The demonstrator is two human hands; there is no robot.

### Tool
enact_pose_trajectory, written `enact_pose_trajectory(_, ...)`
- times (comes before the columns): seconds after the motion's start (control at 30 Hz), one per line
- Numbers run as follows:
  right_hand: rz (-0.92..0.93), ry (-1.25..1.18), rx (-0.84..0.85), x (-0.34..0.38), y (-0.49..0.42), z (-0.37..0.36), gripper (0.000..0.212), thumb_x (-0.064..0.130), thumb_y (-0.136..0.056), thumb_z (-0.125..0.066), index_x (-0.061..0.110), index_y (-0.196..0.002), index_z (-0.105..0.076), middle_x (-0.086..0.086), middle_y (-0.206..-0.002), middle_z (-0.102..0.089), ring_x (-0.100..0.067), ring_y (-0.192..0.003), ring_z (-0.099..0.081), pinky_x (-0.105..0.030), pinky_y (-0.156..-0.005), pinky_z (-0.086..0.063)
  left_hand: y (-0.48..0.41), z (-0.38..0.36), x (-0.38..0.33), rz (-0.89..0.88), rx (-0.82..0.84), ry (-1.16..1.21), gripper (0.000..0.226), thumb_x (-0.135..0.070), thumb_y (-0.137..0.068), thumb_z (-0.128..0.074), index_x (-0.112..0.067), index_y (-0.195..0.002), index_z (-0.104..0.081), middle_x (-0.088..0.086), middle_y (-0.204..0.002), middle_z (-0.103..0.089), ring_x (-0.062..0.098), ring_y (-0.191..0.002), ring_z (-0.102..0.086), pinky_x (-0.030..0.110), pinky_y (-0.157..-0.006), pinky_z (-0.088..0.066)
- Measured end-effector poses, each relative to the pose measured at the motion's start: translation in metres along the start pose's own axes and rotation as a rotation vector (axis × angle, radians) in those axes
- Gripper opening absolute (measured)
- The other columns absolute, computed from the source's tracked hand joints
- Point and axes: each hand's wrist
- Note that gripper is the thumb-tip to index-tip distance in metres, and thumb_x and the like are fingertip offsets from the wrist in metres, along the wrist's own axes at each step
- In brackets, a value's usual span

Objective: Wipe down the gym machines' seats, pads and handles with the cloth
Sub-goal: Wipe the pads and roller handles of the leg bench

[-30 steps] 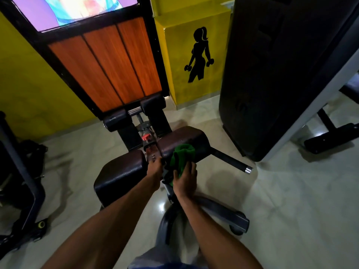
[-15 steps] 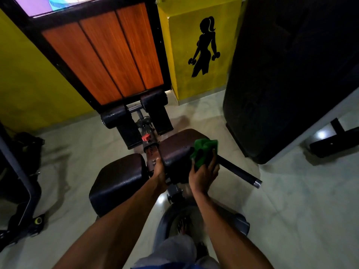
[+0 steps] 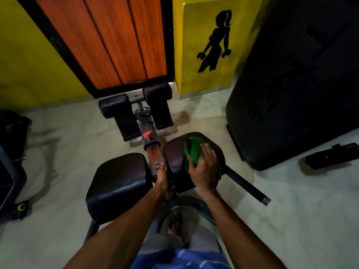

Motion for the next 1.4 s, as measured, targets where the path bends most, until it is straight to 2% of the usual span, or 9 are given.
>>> enact_pose_trajectory(0.17,0.378,-0.059,0.187,-0.004,0.004,-0.006,0.053,0.033,-0.091,-0.064,-0.001,-0.132,-0.063,-0.018,-0.132,-0.067,-0.03,-0.126,-0.06,-0.042,-0.115,-0.038,-0.005,-0.002,-0.004,0.001,0.06,0.123,0.078,-0.063,-0.099,-0.023,-0.002,-0.135,-0.055,0.021,-0.134,-0.057,0.036,-0.111,-0.058,0.043,-0.085,-0.05)
enact_pose_trajectory(0.43,-0.015,0.166,0.196,-0.021,-0.06,0.004,0.037,0.028,-0.081,-0.08,-0.001,-0.102,-0.071,-0.02,-0.106,-0.072,-0.036,-0.101,-0.068,-0.043,-0.094,-0.049,-0.003,-0.016,0.003,0.01,0.052,0.287,0.067,-0.065,-0.097,-0.03,-0.014,-0.12,-0.067,0.018,-0.113,-0.068,0.035,-0.102,-0.063,0.043,-0.082,-0.052)
enact_pose_trajectory(0.57,0.283,-0.023,0.403,0.034,-0.02,-0.006,0.049,0.029,-0.078,-0.078,0.002,-0.118,-0.068,-0.015,-0.117,-0.072,-0.032,-0.111,-0.066,-0.041,-0.103,-0.047,-0.005,-0.022,0.001,-0.016,0.034,0.46,0.066,-0.058,-0.098,-0.034,-0.007,-0.133,-0.058,0.022,-0.127,-0.061,0.035,-0.108,-0.06,0.045,-0.104,-0.042)
enact_pose_trajectory(0.67,0.478,-0.112,0.524,0.012,-0.037,0.007,0.05,0.035,-0.084,-0.061,0.005,-0.123,-0.068,-0.013,-0.12,-0.072,-0.029,-0.115,-0.066,-0.04,-0.098,-0.049,-0.008,-0.021,0.001,-0.002,-0.002,0.445,0.066,-0.06,-0.098,-0.032,-0.006,-0.116,-0.066,0.023,-0.111,-0.067,0.036,-0.098,-0.061,0.045,-0.086,-0.049)
enact_pose_trajectory(0.8,0.253,0.111,0.545,-0.026,-0.101,0.028,0.025,0.023,-0.08,-0.075,0.004,-0.094,-0.07,-0.02,-0.09,-0.071,-0.04,-0.084,-0.069,-0.042,-0.075,-0.053,-0.008,-0.024,0.003,-0.036,-0.08,0.352,0.057,-0.05,-0.102,-0.032,-0.009,-0.115,-0.07,0.016,-0.092,-0.075,0.034,-0.095,-0.066,0.043,-0.084,-0.054)
enact_pose_trajectory(1.0,0.152,0.212,0.798,0.045,-0.096,0.011,0.043,0.045,-0.093,-0.067,0.008,-0.116,-0.067,-0.016,-0.116,-0.068,-0.038,-0.107,-0.065,-0.041,-0.088,-0.053,-0.008,-0.039,-0.012,-0.099,-0.172,0.394,0.049,-0.034,-0.106,-0.027,-0.003,-0.126,-0.06,0.015,-0.083,-0.069,0.027,-0.081,-0.061,0.033,-0.069,-0.052)
enact_pose_trajectory(1.17,0.454,-0.021,0.988,0.026,-0.093,0.025,0.052,0.042,-0.093,-0.066,0.014,-0.137,-0.06,-0.011,-0.135,-0.065,-0.031,-0.126,-0.06,-0.036,-0.102,-0.046,-0.011,-0.045,-0.025,-0.05,-0.288,0.348,0.053,-0.034,-0.108,-0.024,0.003,-0.136,-0.05,0.02,-0.122,-0.06,0.039,-0.107,-0.057,0.034,-0.088,-0.045)
enact_pose_trajectory(1.3,0.169,0.216,0.902,-0.005,-0.139,0.022,0.038,0.041,-0.094,-0.064,0.013,-0.119,-0.068,-0.02,-0.114,-0.07,-0.041,-0.105,-0.066,-0.04,-0.082,-0.052,-0.014,-0.056,-0.039,-0.211,-0.38,0.418,0.042,-0.009,-0.108,-0.018,0.008,-0.145,-0.028,0.017,-0.14,-0.046,0.029,-0.128,-0.046,0.001,-0.088,-0.036)
enact_pose_trajectory(1.4,0.074,0.284,0.883,0.019,-0.146,0.001,0.043,0.046,-0.093,-0.065,0.009,-0.116,-0.067,-0.019,-0.116,-0.07,-0.039,-0.107,-0.066,-0.04,-0.084,-0.053,-0.038,-0.055,-0.028,-0.141,-0.433,0.464,0.058,-0.038,-0.098,-0.042,0.0,-0.142,-0.045,0.005,-0.104,-0.062,0.024,-0.085,-0.059,0.032,-0.08,-0.051)
Point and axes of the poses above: each hand's wrist, its own y-axis away from the middle knuckle, its own z-axis out of the back of the hand, x = y × z
